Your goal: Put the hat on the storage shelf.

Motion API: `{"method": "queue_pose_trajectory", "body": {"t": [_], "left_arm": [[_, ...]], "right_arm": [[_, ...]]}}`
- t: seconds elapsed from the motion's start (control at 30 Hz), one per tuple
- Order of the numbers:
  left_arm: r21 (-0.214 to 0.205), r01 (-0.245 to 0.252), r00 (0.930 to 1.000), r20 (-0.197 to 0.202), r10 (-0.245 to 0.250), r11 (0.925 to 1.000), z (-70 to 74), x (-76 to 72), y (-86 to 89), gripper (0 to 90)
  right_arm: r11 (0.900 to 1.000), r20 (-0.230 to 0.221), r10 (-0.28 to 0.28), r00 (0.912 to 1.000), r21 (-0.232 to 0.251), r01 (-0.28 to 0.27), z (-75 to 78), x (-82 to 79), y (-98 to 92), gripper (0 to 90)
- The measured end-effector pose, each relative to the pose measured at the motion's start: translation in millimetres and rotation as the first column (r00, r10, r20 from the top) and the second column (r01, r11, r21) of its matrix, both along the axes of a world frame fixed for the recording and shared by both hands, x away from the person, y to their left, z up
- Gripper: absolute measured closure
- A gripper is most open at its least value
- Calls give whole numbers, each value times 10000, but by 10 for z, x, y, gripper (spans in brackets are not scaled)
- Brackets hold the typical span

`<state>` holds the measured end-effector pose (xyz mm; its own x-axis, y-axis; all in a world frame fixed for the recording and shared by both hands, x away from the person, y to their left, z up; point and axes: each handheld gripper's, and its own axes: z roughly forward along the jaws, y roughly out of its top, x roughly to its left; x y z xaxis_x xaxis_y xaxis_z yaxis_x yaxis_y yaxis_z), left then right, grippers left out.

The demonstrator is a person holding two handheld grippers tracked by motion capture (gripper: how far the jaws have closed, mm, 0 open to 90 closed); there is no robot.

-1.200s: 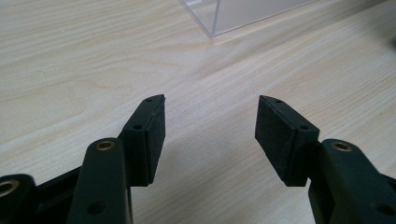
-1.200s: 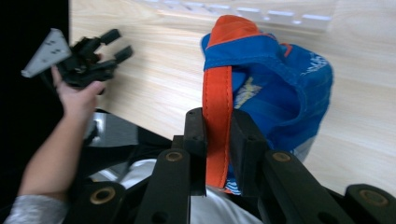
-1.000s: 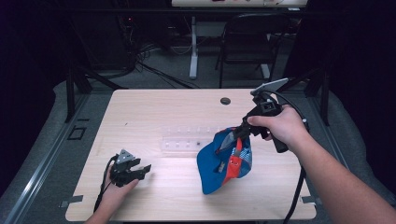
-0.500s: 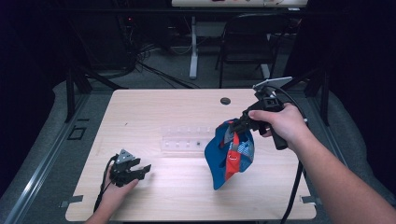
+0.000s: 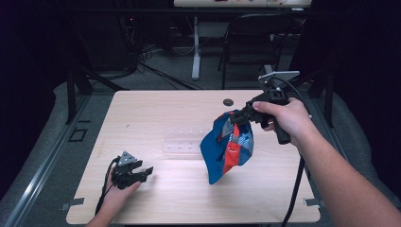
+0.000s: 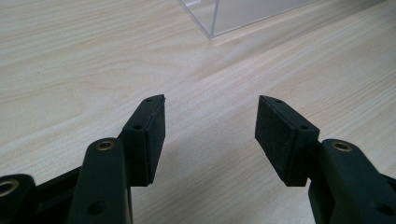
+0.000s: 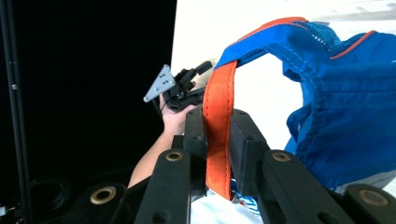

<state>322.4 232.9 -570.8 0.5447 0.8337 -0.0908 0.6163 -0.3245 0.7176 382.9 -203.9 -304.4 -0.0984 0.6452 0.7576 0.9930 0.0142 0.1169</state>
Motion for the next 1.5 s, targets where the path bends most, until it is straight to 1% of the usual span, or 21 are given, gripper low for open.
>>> {"method": "queue_pose_trajectory", "body": {"t": [0.03, 0.13, 0.2, 0.23, 0.27, 0.3, 0.4, 0.43, 0.5, 0.53, 0.67, 0.7, 0.73, 0.77, 0.87, 0.93, 1.1, 1.2, 1.23, 1.5], "left_arm": [[-14, 0, 10000, 8, 0, 10000, 1, -2, 1, 431], [-50, -19, 10000, 34, 19, 10000, -2, 0, 1, 431], [-63, -30, 10000, 19, 30, 10000, -3, -1, -1, 431], [-63, -21, 10000, 43, 22, 10000, -4, 1, -2, 431], [-49, 3, 10000, 78, -2, 10000, -4, 3, -1, 431], [-47, 3, 10000, 79, -3, 10000, -4, 3, -2, 431], [-54, 5, 10000, 73, -4, 10000, -4, 3, -2, 431], [-55, 5, 10000, 71, -5, 10000, -5, 4, -2, 431], [-57, 14, 10000, 59, -14, 10000, -5, 4, -2, 431], [-61, 12, 10000, 62, -12, 10000, -5, 4, -2, 431], [-62, 11, 10000, 63, -11, 10000, -5, 4, -4, 431], [-70, 15, 10000, 54, -14, 10000, -6, 4, -4, 431], [-70, 15, 10000, 54, -14, 10000, -6, 4, -4, 431], [-87, 1, 10000, 51, 0, 10000, -7, 5, -5, 431], [-75, 26, 10000, 54, -26, 10000, -4, 5, -2, 431], [-111, 12, 10000, 57, -11, 9999, -4, 5, 0, 431], [-112, 25, 10000, 39, -24, 9999, -5, 8, 2, 431], [-110, 28, 10000, 36, -28, 9999, -4, 7, 1, 431], [-113, 35, 10000, 38, -34, 9999, -4, 7, 1, 431], [-128, 38, 10000, 51, -38, 9999, -3, 8, 4, 431]], "right_arm": [[10000, -24, 78, 10000, 38, -78, 17, 11, 0, 784], [9996, 137, -44, 9999, 295, 40, 64, 51, 14, 784], [9994, 145, -23, 9999, 334, 18, 77, 61, 14, 784], [9990, 199, -152, 9997, 417, 144, 88, 71, 26, 784], [9990, 247, -100, 9996, 443, 89, 100, 85, 29, 784], [9987, 232, -194, 9995, 482, 183, 111, 92, 39, 784], [9982, 336, -150, 9993, 582, 130, 128, 127, 56, 784], [9975, 382, -281, 9989, 664, 255, 140, 149, 77, 784], [9974, 402, -238, 9989, 694, 210, 145, 161, 78, 784], [9962, 410, -418, 9983, 787, 385, 150, 171, 96, 784], [9960, 485, -409, 9980, 814, 369, 162, 226, 119, 784], [9947, 502, -568, 9971, 880, 522, 166, 255, 143, 783], [9947, 502, -568, 9971, 880, 522, 166, 255, 143, 783], [9937, 498, -658, 9966, 945, 608, 170, 292, 162, 784], [9936, 530, -670, 9963, 945, 618, 165, 335, 171, 784], [9924, 518, -804, 9954, 979, 751, 155, 393, 206, 784], [9911, 542, -975, 9938, 957, 921, 137, 472, 254, 784], [9894, 602, -1107, 9920, 1014, 1043, 142, 502, 260, 784], [9871, 619, -1256, 9901, 1077, 1185, 151, 529, 272, 784], [9836, 606, -1494, 9869, 1110, 1421, 136, 605, 260, 784]]}}
